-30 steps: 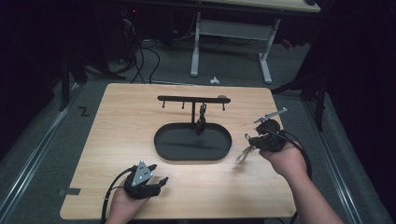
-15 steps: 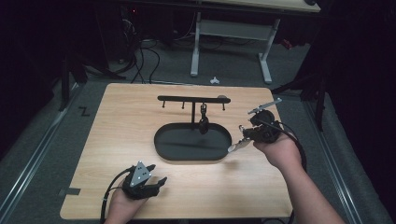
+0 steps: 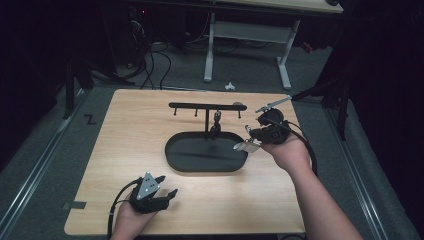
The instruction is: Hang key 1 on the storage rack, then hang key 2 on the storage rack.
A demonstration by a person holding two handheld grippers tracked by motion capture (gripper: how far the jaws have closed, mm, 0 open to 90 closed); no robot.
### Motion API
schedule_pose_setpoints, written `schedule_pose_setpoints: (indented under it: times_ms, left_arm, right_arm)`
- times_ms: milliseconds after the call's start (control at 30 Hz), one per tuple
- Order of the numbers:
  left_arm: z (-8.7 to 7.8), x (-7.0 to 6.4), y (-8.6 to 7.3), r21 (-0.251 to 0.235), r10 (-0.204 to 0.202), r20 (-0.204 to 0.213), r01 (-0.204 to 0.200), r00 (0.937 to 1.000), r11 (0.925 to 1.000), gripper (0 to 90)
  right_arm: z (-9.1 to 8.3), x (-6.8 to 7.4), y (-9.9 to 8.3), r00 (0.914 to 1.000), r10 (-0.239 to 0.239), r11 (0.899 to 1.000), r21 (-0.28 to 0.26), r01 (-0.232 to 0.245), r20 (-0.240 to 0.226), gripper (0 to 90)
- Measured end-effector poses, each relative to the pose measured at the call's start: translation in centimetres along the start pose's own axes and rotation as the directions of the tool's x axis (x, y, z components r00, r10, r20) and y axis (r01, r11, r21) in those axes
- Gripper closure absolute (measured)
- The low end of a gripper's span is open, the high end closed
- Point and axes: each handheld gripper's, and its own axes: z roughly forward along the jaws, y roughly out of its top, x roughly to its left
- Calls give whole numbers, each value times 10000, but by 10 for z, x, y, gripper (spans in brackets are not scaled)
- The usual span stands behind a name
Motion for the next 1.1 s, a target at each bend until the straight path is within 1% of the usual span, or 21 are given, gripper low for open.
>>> schedule_pose_setpoints:
  times_ms: [200,333,367,433,467,567,700,767,833,933,1100]
  left_arm:
    - [2,1,0,-17,-40,-57,40,10000,10000,355]
    - [1,1,-2,169,10,-8,-10,10000,9999,355]
    - [1,1,-2,109,8,-45,-7,10000,9999,355]
    - [-1,2,-3,128,-21,-26,21,10000,9999,355]
    - [-2,2,-2,61,-45,-71,45,10000,10000,355]
    - [-3,2,-2,-7,-99,-61,99,9999,10000,355]
    - [-4,1,-3,74,9,-114,-8,9999,10000,355]
    - [-6,2,-3,78,3,-127,-2,9999,10000,355]
    - [-6,2,-3,25,-81,-129,82,9999,10000,355]
    - [-5,1,-3,107,8,-166,-6,9999,9999,355]
    - [-5,0,-5,204,88,-169,-84,9998,9998,355]
  right_arm:
    - [5,4,12,9998,-180,9998,-53,179,-103,871]
    - [7,5,21,9996,-230,9996,-175,227,-192,871]
    - [7,5,23,9996,-170,9997,-189,166,-211,871]
    - [9,5,27,9996,-188,9996,-205,184,-211,871]
    - [10,4,29,9996,-199,9996,-215,195,-190,871]
    - [12,2,33,9999,-85,9998,-203,82,-135,870]
    - [18,-4,34,9998,94,9997,-221,-98,-182,870]
    - [20,-8,34,9994,275,9994,-212,-279,-187,869]
    - [24,-12,33,9985,404,9987,-282,-414,-376,869]
    - [27,-15,32,9979,505,9973,-505,-525,-398,866]
    - [32,-16,32,9990,390,9978,-532,-401,-207,845]
